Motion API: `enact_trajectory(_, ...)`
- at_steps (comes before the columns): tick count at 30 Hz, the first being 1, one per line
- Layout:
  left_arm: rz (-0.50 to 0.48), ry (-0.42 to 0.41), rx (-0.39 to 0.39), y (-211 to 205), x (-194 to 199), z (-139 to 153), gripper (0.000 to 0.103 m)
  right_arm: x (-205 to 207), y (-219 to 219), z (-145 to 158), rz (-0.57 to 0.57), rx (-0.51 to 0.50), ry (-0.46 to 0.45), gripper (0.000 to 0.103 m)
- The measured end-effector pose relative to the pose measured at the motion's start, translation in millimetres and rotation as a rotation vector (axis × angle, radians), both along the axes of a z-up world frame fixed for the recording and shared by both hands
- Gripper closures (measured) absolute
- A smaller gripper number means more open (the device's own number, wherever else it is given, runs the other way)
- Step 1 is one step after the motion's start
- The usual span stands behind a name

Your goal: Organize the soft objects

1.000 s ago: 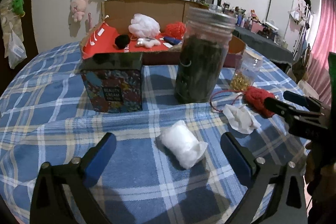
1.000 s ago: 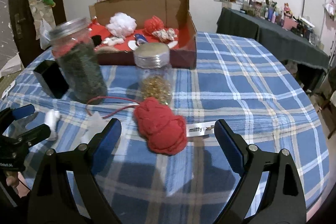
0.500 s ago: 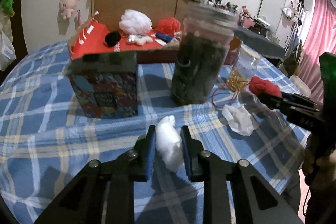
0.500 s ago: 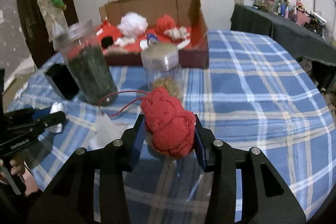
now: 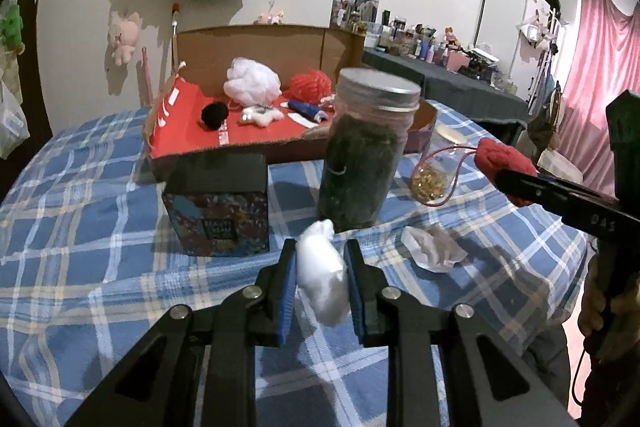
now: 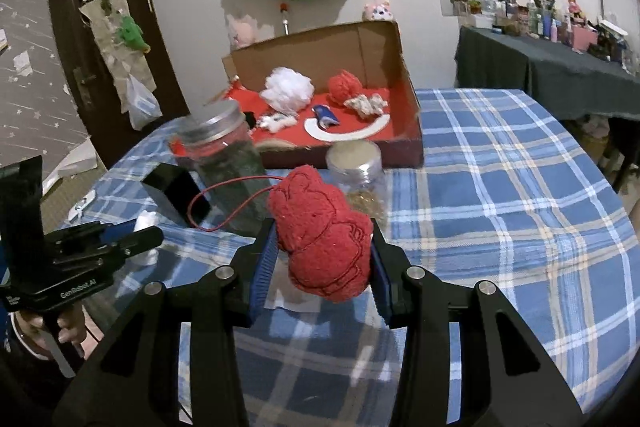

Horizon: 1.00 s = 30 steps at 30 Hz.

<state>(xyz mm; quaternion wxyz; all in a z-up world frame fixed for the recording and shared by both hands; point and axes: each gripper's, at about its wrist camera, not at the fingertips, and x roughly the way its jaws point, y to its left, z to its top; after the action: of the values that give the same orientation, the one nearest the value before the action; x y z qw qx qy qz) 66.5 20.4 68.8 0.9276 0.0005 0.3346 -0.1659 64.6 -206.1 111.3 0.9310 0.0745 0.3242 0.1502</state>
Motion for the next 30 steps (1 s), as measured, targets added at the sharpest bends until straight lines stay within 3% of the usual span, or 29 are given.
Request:
enact_trajectory(10,0.015,-0.059,0.017,16.0,-13.2,18.9,0.078,-12.4,-2.8,8.5,-0.006,0.058,-0.017,0.063)
enact_trajectory(20,-0.015,-0.020,-0.036,7.8,-26.2,-15.3,0.078,-26.1,20.4,-47.1,-0.048,0.039,0.046,0.063)
enact_trajectory(30,-0.024,-0.067,0.003,-11.2,-35.8,-32.2,0.078,-25.2,27.3,-58.2,-0.042,0.002,0.052,0.063)
